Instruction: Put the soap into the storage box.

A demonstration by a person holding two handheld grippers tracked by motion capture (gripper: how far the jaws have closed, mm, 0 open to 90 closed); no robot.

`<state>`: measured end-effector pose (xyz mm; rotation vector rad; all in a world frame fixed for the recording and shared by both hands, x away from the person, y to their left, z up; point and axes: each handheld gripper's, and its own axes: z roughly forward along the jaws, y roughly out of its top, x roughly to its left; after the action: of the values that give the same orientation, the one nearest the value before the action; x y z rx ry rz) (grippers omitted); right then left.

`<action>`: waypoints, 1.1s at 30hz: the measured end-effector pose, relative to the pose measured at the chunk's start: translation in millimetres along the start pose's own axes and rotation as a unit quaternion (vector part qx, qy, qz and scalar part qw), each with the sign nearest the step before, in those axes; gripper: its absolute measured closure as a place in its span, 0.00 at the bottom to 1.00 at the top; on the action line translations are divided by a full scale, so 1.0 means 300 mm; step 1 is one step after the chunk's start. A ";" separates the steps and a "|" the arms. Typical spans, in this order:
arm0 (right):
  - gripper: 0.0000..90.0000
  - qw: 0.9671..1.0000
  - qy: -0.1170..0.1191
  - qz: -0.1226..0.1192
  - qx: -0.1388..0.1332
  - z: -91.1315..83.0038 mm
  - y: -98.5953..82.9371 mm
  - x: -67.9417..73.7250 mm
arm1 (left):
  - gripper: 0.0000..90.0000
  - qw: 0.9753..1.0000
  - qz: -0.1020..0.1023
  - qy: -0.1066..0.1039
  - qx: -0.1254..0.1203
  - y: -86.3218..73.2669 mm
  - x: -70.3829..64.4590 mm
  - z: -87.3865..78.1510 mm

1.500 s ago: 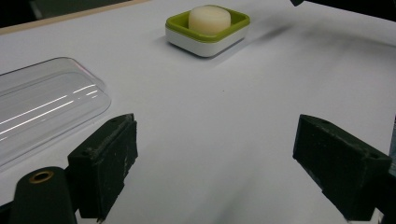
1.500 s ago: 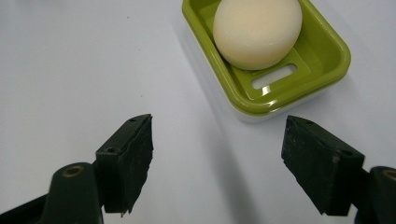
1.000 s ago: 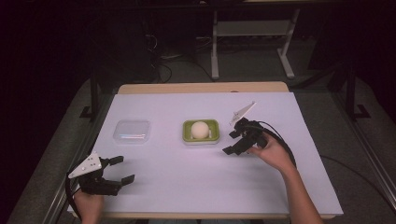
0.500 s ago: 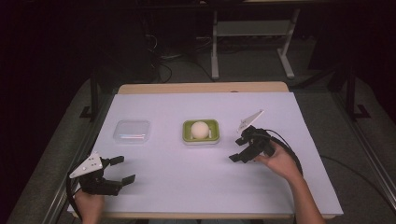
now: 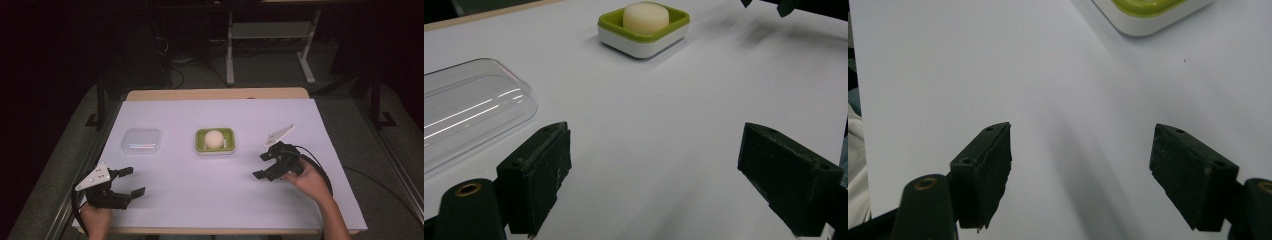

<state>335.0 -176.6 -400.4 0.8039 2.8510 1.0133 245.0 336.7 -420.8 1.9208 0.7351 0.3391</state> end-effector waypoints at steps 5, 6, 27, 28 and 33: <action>0.26 1.000 -0.001 0.008 -0.002 -0.005 -0.045 0.005 | 0.15 1.000 0.000 0.001 0.000 0.000 -0.004 0.004; 0.26 1.000 0.000 0.009 -0.003 -0.006 -0.050 0.005 | 0.15 1.000 0.000 0.001 0.000 0.000 -0.004 0.004; 0.26 1.000 0.003 0.027 -0.013 -0.003 -0.155 0.036 | 0.15 1.000 -0.002 0.000 -0.001 -0.002 -0.001 0.004; 0.26 1.000 0.003 0.027 -0.013 -0.003 -0.155 0.036 | 0.15 1.000 -0.002 0.000 -0.001 -0.002 -0.001 0.004; 0.26 1.000 0.002 0.028 -0.011 -0.003 -0.172 0.046 | 0.15 1.000 -0.001 0.000 -0.001 -0.001 -0.001 0.003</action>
<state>298.9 -204.5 -428.1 0.8846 2.8304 1.0523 245.3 336.0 -421.6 1.9187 0.7359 0.3390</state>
